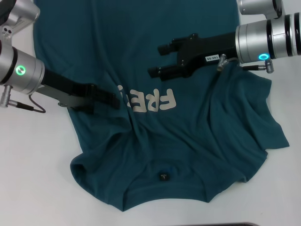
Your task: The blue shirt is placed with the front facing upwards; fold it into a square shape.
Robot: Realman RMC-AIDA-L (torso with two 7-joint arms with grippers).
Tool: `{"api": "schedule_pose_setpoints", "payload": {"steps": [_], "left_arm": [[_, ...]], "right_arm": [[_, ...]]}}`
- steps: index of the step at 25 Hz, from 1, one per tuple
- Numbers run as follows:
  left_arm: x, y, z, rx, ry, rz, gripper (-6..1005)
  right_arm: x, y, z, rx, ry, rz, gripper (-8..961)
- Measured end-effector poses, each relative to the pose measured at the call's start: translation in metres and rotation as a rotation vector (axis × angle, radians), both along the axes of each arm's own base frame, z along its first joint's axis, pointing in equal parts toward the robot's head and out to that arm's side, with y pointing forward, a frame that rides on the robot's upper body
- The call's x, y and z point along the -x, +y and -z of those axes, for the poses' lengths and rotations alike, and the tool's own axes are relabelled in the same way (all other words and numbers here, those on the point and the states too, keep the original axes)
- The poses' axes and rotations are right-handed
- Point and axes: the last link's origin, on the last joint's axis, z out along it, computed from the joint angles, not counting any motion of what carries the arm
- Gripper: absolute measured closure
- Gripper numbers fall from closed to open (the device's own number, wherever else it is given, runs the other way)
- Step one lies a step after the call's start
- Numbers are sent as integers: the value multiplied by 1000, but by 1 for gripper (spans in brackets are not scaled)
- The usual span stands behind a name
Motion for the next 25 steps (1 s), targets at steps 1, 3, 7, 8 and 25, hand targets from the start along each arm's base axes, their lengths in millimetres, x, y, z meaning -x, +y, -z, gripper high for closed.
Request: {"api": "schedule_pose_setpoints", "payload": {"steps": [1, 3, 7, 8, 25], "left_arm": [[0, 0, 0, 0, 0, 0, 93], [-1, 0, 0, 1, -7, 0, 93], [0, 2, -2, -12, -1, -5, 93], [1, 2, -1, -11, -2, -6, 93], [-2, 4, 5, -21, -36, -42, 95]], "right_arm": [[0, 0, 0, 0, 0, 0, 139], [0, 0, 0, -1, -1, -2, 138], [0, 0, 0, -2, -2, -4, 138], [0, 0, 0, -2, -2, -4, 138], [0, 2, -2, -9, -5, -12, 139]]}}
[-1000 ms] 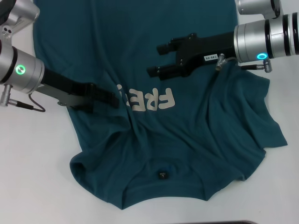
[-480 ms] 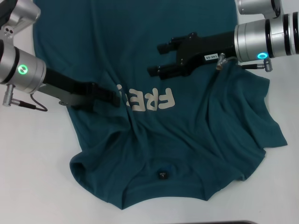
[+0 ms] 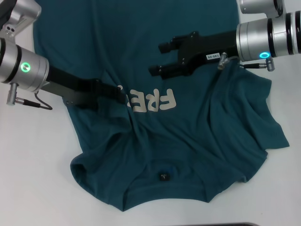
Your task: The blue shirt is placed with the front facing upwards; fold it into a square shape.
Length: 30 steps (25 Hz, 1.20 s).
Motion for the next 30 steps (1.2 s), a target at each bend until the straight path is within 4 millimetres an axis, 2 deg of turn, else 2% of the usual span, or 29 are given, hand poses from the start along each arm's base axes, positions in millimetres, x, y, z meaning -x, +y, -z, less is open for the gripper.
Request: {"api": "schedule_pose_setpoints", "payload": {"steps": [19, 24, 30], "left_arm": [[5, 3, 1, -9, 30, -6, 106], [6, 4, 2, -12, 32, -3, 176], [7, 3, 1, -9, 43, -3, 378]], "right_arm": [[4, 3, -1, -1, -3, -14, 139], [5, 3, -1, 0, -2, -15, 139], [6, 3, 0, 0, -2, -16, 139]]}}
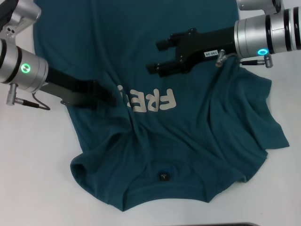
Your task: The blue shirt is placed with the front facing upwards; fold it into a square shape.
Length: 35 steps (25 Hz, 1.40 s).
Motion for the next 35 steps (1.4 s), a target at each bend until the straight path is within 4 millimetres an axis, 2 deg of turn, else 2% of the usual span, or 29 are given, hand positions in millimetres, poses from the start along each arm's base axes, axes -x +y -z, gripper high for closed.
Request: {"api": "schedule_pose_setpoints", "payload": {"steps": [5, 19, 35], "left_arm": [[1, -1, 1, 10, 21, 3, 480], [1, 1, 0, 9, 28, 10, 662], [3, 1, 3, 11, 49, 41, 666]], "right_arm": [[1, 0, 1, 1, 2, -3, 138], [3, 0, 2, 3, 3, -5, 138], [3, 0, 2, 3, 3, -6, 139]]}}
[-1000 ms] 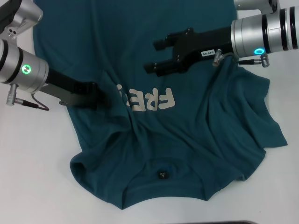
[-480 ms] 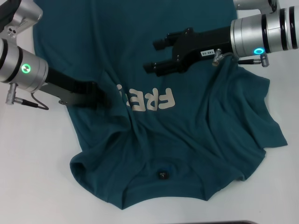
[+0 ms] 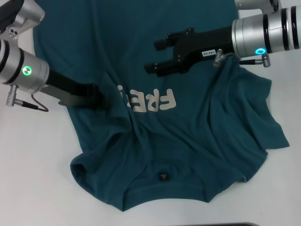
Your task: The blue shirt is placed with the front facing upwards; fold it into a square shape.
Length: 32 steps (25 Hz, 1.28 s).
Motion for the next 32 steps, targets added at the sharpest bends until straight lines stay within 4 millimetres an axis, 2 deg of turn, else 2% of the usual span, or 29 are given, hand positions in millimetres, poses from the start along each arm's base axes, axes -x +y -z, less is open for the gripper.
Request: {"api": "schedule_pose_setpoints", "payload": {"steps": [5, 11, 13, 20, 27, 32], "left_arm": [[0, 0, 0, 0, 2, 1, 669], [0, 0, -1, 2, 4, 5, 876], [0, 0, -1, 3, 4, 6, 1000], [-3, 3, -6, -4, -14, 10, 999], [-27, 11, -17, -20, -110, 59, 999], [-45, 18, -15, -18, -143, 99, 999]], "right_arm": [[0, 0, 0, 1, 0, -1, 139], [1, 0, 0, 1, 0, -2, 141], [1, 0, 0, 1, 0, -3, 142], [0, 0, 0, 0, 0, -4, 144], [-2, 0, 0, -6, -3, 4, 144], [-5, 1, -1, -15, -8, 11, 145]]}}
